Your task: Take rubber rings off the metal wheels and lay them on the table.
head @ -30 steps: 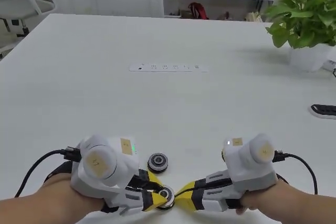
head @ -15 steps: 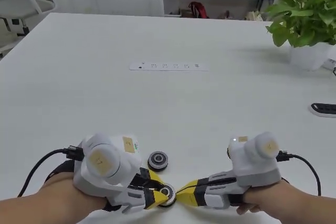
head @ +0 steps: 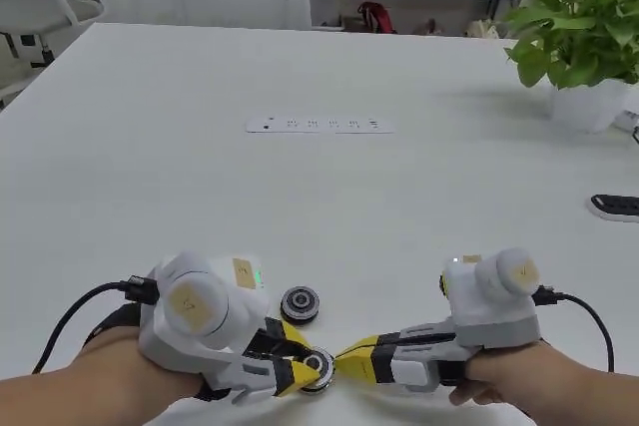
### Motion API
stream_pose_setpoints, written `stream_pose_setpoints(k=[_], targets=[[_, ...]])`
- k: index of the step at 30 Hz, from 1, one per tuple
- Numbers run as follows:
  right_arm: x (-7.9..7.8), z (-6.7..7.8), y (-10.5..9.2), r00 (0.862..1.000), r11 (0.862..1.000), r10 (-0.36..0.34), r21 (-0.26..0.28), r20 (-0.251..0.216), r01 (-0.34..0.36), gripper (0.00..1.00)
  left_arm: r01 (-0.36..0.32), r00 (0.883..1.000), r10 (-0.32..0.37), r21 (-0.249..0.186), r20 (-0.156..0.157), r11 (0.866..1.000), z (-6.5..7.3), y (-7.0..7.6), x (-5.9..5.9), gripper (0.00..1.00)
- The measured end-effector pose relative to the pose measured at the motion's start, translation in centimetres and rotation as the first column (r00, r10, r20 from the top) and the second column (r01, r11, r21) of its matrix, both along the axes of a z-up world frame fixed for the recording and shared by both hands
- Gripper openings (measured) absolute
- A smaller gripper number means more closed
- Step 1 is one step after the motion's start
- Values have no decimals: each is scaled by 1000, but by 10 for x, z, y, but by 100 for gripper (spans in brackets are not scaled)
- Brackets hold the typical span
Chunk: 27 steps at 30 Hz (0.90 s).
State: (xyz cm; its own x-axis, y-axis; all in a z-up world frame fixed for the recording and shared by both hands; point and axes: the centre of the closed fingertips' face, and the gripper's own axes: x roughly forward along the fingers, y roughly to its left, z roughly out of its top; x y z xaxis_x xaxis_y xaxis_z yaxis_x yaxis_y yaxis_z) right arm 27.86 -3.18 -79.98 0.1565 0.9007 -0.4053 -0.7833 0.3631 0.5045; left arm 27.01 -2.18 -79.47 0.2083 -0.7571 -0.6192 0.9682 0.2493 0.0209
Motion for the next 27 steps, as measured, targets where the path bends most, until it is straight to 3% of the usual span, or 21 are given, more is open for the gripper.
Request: stream_pose_setpoints(k=[27], targets=[[-3, 6, 4, 1000, 1000, 11, 25, -10, -11, 0, -5, 1000, 5, 12, 2, 1000, -1, 0, 0, 12]])
